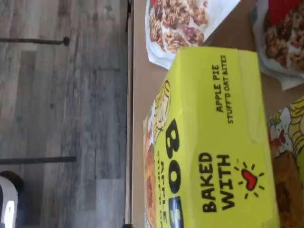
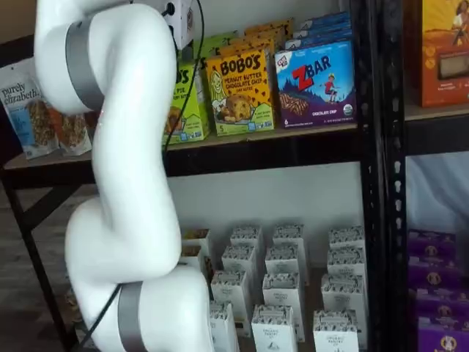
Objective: Pick the green box on the top shelf, the fourth from the left
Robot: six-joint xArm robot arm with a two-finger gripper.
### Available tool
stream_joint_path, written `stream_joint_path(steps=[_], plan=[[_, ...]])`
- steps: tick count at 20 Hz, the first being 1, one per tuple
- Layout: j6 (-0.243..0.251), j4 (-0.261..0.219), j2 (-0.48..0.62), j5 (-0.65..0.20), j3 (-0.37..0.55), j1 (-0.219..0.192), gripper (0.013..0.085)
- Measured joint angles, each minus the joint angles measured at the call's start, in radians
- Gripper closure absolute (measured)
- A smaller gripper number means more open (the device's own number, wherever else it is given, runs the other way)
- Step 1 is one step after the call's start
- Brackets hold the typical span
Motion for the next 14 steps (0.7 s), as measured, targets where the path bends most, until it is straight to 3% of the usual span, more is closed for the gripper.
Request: stream_joint_path(steps=[14], plan=[[0.017, -0.06, 0.012, -0.043, 0.035, 0.037, 0.013]])
